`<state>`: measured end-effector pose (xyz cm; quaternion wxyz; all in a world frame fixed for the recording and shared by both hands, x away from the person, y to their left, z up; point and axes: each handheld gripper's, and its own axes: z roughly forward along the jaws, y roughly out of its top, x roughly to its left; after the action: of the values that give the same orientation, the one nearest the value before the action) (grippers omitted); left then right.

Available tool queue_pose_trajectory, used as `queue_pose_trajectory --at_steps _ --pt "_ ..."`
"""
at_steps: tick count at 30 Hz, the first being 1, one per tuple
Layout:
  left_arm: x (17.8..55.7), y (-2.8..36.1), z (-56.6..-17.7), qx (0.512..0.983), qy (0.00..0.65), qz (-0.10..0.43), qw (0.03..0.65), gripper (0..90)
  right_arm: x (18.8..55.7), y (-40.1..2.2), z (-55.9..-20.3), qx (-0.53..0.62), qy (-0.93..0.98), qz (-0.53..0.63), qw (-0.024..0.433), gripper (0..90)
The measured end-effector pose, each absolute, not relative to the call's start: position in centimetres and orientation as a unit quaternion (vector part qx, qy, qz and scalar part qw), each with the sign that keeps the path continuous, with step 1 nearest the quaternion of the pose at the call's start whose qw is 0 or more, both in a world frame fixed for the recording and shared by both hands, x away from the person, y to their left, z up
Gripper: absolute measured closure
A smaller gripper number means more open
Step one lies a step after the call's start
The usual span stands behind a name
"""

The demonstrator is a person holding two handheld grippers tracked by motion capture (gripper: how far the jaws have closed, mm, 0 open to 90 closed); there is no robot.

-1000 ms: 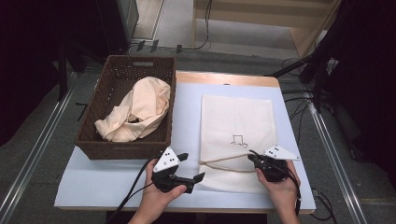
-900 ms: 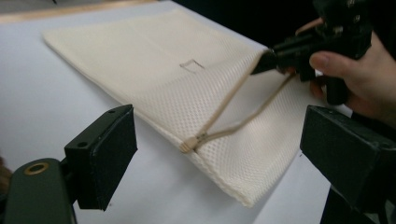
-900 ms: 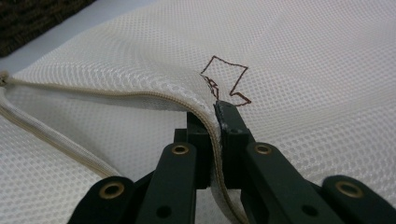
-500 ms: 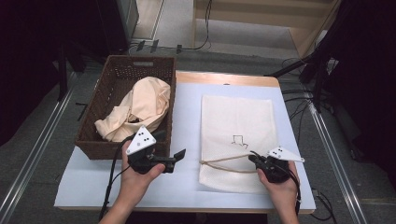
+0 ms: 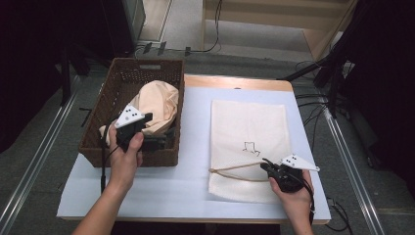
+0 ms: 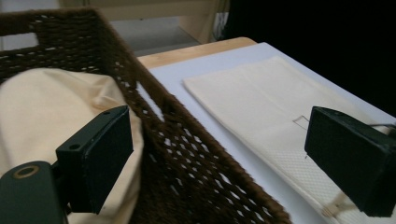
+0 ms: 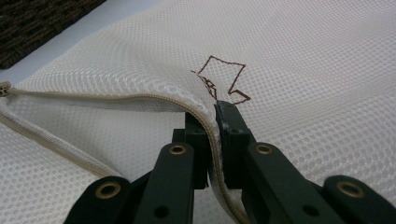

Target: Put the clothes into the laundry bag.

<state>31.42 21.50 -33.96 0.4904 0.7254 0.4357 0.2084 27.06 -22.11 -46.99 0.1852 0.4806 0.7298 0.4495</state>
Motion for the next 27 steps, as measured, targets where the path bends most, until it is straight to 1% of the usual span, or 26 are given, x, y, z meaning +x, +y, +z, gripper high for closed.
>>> queue_pose_trajectory --at_steps 8,12,18,19,21,24,27 --pt "34.6 23.4 -33.2 0.708 0.464 0.23 0.481 7.9 27.1 -22.2 -47.1 0.482 0.729 0.452 0.181 84.8" --pt "36.1 23.7 -33.2 0.712 0.466 0.232 0.471 2.4 27.1 -22.2 -47.1 0.481 0.729 0.452 0.181 84.7" --pt "38.9 24.8 -34.1 0.702 0.499 0.236 0.45 2.1 27.1 -22.2 -47.0 0.48 0.728 0.453 0.183 84.6" --pt "38.9 24.8 -34.1 0.702 0.499 0.236 0.45 2.1 27.1 -22.2 -47.0 0.481 0.728 0.453 0.183 84.6" --pt "40.1 25.6 -34.6 0.695 0.519 0.226 0.444 2.1 27.0 -22.2 -47.0 0.481 0.728 0.454 0.181 84.6" --pt "41.4 26.7 -35.2 0.673 0.549 0.194 0.455 2.2 27.0 -22.3 -47.0 0.481 0.727 0.456 0.181 84.6" --pt "42.8 27.3 -36.1 0.671 0.567 0.18 0.442 2.2 27.1 -22.3 -47.0 0.481 0.726 0.457 0.18 84.5"
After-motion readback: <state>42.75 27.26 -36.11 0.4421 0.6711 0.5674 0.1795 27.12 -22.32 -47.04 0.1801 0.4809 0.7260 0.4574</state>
